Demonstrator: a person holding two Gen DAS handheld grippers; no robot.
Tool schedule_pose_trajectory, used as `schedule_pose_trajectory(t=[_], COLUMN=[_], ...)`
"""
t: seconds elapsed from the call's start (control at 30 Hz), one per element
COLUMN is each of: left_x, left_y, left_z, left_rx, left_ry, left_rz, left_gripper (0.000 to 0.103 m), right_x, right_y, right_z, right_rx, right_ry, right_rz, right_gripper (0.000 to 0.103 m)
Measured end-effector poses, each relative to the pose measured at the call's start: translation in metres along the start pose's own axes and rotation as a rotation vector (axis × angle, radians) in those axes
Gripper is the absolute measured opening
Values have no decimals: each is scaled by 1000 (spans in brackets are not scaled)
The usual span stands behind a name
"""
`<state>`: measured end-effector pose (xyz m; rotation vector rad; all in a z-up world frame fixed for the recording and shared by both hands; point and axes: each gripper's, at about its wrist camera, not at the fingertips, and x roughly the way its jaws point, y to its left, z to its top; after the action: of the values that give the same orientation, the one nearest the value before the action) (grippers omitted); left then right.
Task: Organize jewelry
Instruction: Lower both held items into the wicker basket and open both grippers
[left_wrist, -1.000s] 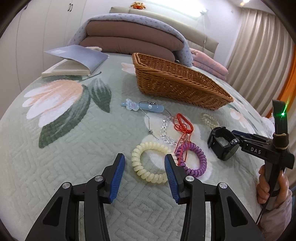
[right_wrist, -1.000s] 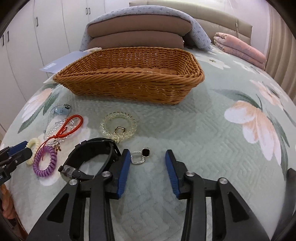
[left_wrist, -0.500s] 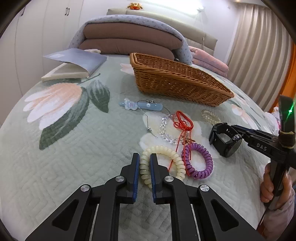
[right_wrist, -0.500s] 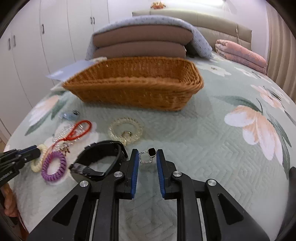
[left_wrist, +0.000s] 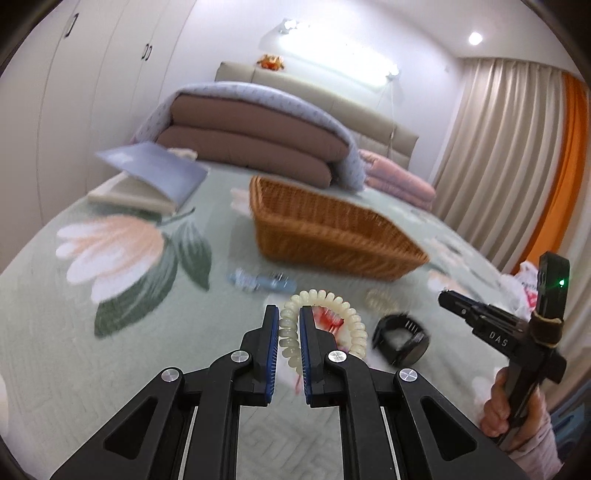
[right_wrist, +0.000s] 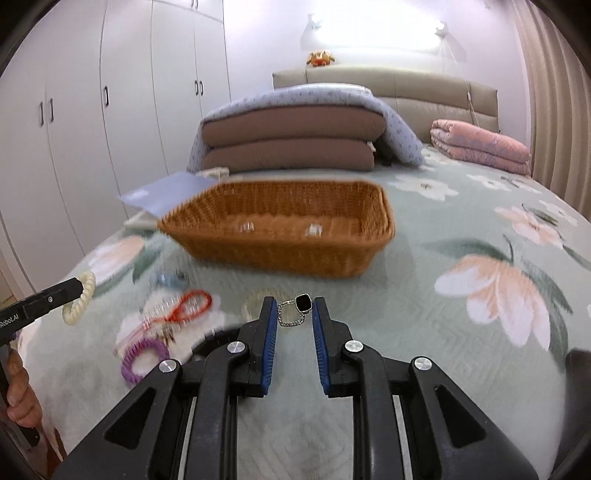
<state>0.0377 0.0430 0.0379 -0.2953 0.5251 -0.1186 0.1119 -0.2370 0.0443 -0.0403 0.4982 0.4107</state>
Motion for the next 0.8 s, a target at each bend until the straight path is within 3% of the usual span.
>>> schedule_pose_trajectory(t=[0.27, 0.43, 0.63, 0.8], left_x=[27, 86, 159, 178], left_y=[-32, -42, -42, -43], left_z=[75, 121, 120, 107], left_rx=[48, 40, 53, 72], left_ry=[-85, -60, 31, 83], left_rz=[-1, 5, 31, 25], left_gripper=[11, 11, 11, 11], right_x=[12, 78, 118, 135], right_y=[-8, -39, -61, -57], right_z=[75, 99, 86, 75], right_rx=[-32, 81, 130, 109], right_ry=[-89, 0, 58, 117], right_rz=[-70, -63, -44, -53], right_gripper=[22, 22, 22, 22])
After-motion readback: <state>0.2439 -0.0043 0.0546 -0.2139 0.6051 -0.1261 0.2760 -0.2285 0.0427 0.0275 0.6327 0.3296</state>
